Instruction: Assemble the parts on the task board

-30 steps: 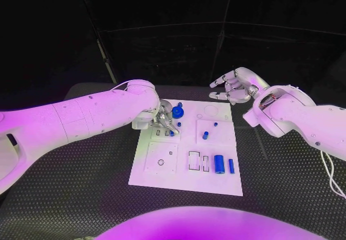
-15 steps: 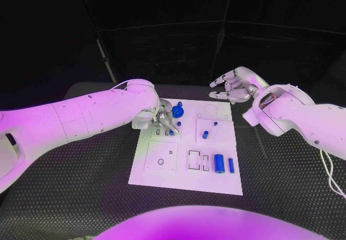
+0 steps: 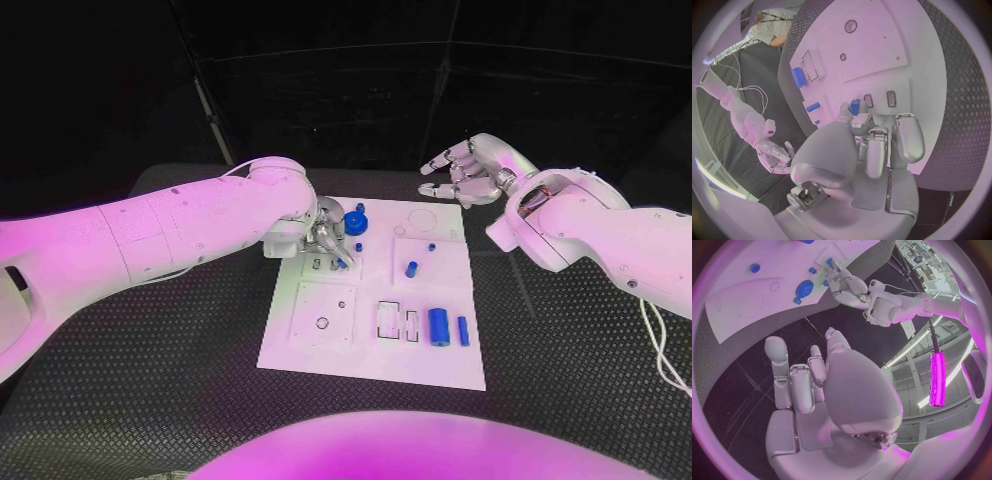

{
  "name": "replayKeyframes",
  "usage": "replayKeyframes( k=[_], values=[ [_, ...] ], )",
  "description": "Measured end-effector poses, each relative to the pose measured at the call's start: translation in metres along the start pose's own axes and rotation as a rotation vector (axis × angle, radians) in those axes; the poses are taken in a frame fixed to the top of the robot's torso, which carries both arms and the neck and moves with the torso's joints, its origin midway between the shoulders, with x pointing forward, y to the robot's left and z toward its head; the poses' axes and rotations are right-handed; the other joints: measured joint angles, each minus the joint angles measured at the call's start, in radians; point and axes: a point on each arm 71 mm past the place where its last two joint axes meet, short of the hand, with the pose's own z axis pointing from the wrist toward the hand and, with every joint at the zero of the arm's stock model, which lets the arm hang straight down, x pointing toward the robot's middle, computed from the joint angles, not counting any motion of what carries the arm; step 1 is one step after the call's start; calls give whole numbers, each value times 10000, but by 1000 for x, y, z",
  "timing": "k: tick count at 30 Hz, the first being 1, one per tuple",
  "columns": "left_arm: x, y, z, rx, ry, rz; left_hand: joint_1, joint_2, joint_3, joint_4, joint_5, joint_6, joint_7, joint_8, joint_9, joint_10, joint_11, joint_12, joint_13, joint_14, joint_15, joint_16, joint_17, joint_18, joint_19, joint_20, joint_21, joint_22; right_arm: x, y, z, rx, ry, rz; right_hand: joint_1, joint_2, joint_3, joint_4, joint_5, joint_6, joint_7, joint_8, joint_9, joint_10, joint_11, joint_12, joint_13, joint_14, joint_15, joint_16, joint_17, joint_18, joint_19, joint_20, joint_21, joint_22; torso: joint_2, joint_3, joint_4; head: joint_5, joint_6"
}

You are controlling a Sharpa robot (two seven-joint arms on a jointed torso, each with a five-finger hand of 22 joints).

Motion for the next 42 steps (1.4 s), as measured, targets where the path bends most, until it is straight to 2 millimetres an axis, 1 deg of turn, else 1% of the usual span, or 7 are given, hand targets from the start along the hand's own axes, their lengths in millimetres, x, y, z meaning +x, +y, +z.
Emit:
replayKeyframes(
  k=[4, 7, 10, 11, 15, 29, 42],
  values=[
    [1, 4, -1, 47, -32, -414, 158, -161, 566, 566, 58, 2, -1, 6, 3, 20, -20, -115, -36, -1, 1, 0, 0, 0, 0, 0, 0, 57, 0, 0, 0, 12, 23, -3, 0, 0, 0, 0, 0, 0, 0, 0, 0, 0, 0, 0, 0, 0, 0, 0, 0, 0, 0, 0, 0, 0, -4, 2, 0, 15, 0],
    [0, 8, -2, 107, -113, -793, -299, -912, 1735, 1254, 78, 2, -1, 296, 516, 99, -19, -183, -86, -1, 2, 0, 0, 1, 0, 0, 0, 121, 0, -1, 1, 32, 33, -9, 0, 0, 0, 0, 14, 0, 0, 0, 0, 0, 0, 0, 1, 0, 0, 0, -1, -1, 0, 0, 0, 0, -7, 7, 7, 16, 0],
    [0, 11, -4, 171, -249, -1264, -1078, -1719, 3704, 935, 77, 4, -3, 379, 702, 206, 18, -174, 15, -1, 1, 0, 0, 0, 0, 0, 0, 184, 0, -2, 1, 63, 42, -19, 0, 0, 0, 0, 105, 0, 0, 42, 0, 0, 0, 0, 1, 0, 0, 0, -1, -1, 0, 0, 0, -10, -13, 11, 17, 16, 2],
    [-1, 13, -5, 182, -300, -1406, -1271, -1912, 3974, 1099, 77, 5, -2, 441, 781, 240, -15, -174, 4, -1, 1, 0, 0, 1, 0, 0, 0, 199, 0, -3, 1, 75, 42, -23, 0, 0, 0, 0, 161, 0, 0, 42, 0, 0, 0, 0, 1, 0, 0, 0, -1, -1, 0, 0, 0, -12, -17, 12, 21, 16, 2],
    [-2, 19, -8, 191, -526, -1937, -1867, -2510, 5477, 765, 76, 6, -3, 634, 1011, 290, -38, -174, -13, -1, 1, 0, 0, 0, 0, 1, 0, 228, -1, -4, 1, 128, 46, -40, 40, 40, 0, 0, 385, 0, 0, 42, 0, 0, 0, 0, -19, 0, 0, 0, -1, 0, 0, 0, -42, -24, -25, 17, 30, 30, 1],
    [7, 26, -15, 308, -1015, -2579, -2524, -2821, 6502, 373, 67, -37, -40, 860, 1270, 328, -73, -174, -89, -1, 1, 0, 0, 0, 34, -34, 0, 292, -3, -9, 2, 275, 61, -80, 39, 39, 0, 0, 564, 0, 0, 42, -8, 0, 0, 0, -27, 38, -36, 0, -3, -1, 0, 0, -42, -38, -83, 100, 135, 40, -143],
    [16, 26, -10, 79, -1712, -1734, -2649, -2881, 6664, 266, 64, -38, -37, 919, 1295, 341, -84, -174, -162, -1, 1, 0, -1, 1, 34, -34, 0, 291, -2, -9, 3, 288, 103, -79, 39, 39, 0, 0, 564, 0, 0, 42, -8, 0, 0, 0, -26, 37, -36, -35, -3, 0, 0, 0, -41, -37, -92, 110, 140, 48, -201]
  ],
)
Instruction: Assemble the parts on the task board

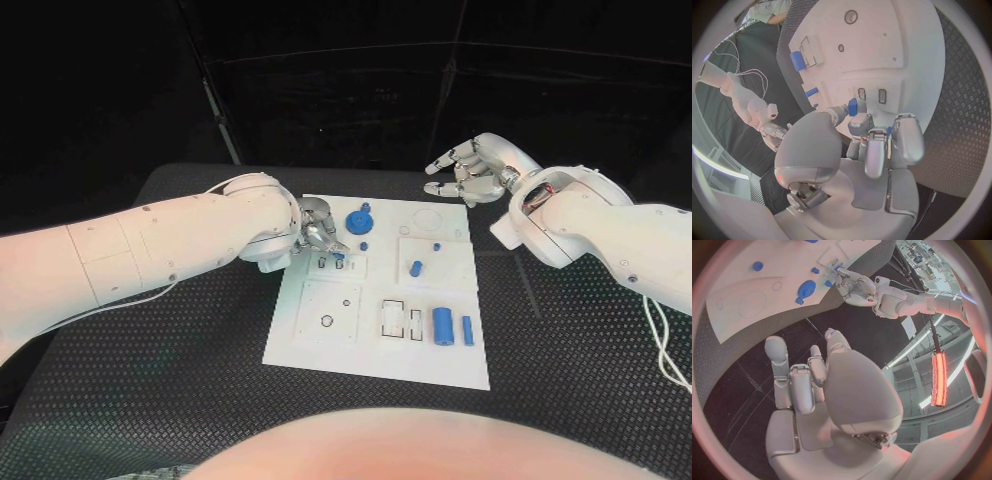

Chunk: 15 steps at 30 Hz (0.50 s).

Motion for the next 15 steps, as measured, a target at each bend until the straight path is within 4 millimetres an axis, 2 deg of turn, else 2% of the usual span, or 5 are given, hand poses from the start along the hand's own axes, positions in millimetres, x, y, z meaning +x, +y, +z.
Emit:
replayKeyframes(
  k=[15],
  values=[
    [3, -2, 4, -84, -380, 936, -105, -82, 140, -86, -8, -14, 18, 46, 30, 0, 3, -29, -75, 0, 0, 0, 0, 0, 0, 0, 0, -20, 1, 0, 1, -3, 41, 5, 0, 0, 0, 0, 0, 0, 0, 38, 1, 0, 0, 0, 2, 0, 1, 1, -1, 0, 0, 0, 1, 1, 21, 4, 1, 5, -54]
  ],
)
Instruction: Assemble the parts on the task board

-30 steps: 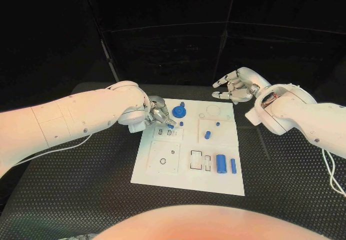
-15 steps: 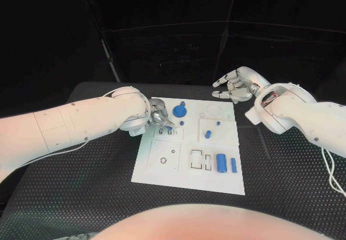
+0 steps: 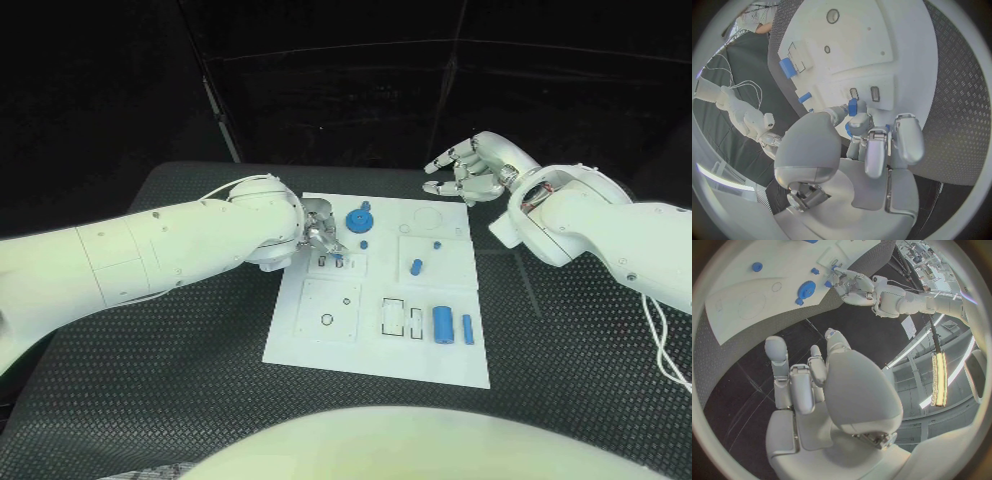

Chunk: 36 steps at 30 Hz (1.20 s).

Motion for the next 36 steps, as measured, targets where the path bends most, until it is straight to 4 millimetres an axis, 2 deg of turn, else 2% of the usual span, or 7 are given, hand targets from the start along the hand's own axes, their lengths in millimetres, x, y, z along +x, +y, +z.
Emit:
replayKeyframes(
  k=[13, 36],
  values=[
    [2, -2, 2, -15, 58, 394, -77, -76, 124, -124, -28, -1, 3, 35, 4, 12, 16, -21, -28, 0, 0, 0, 0, 0, 0, 0, -27, -23, 1, 1, 1, -14, 23, 7, 41, 41, 27, -27, 68, 0, 0, 0, 1, 0, 0, 0, -3, 0, 0, 0, 0, 1, 0, 0, 0, -9, 1, 10, 12, -14, -68],
    [6, -6, 2, 49, 345, 659, -119, -18, 191, -135, -29, -18, 22, 35, 14, -20, 50, -21, -57, 0, 0, 0, 0, 0, 0, 0, -99, -133, 2, 1, 2, -22, 41, 14, 41, 41, 27, -26, 68, 0, 0, 0, 1, 0, 0, 0, -19, 0, 0, 1, 5, 0, 0, 0, -38, -17, -8, 7, 32, -13, -75]
  ],
)
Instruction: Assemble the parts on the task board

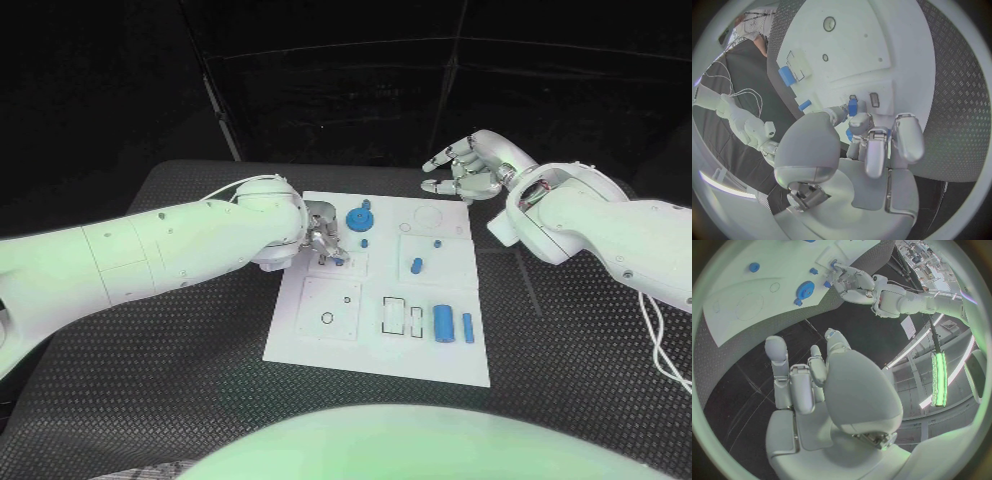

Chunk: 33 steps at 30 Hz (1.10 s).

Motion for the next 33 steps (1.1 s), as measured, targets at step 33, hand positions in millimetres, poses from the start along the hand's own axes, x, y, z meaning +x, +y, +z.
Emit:
replayKeyframes(
  k=[33],
  values=[
    [2, -3, 2, -6, 424, 335, -278, 8, 183, -183, -2, 63, -56, 177, 36, 56, -23, 0, -7, 0, 0, 0, 0, 0, 0, 0, -53, -62, 1, 0, 1, -13, 58, 4, 0, 0, 0, 0, 0, 0, 0, 0, 0, 0, 0, 0, 3, 0, 0, 0, -2, 0, 0, 0, 0, 3, 10, 1, 10, -24, 0]
  ],
)
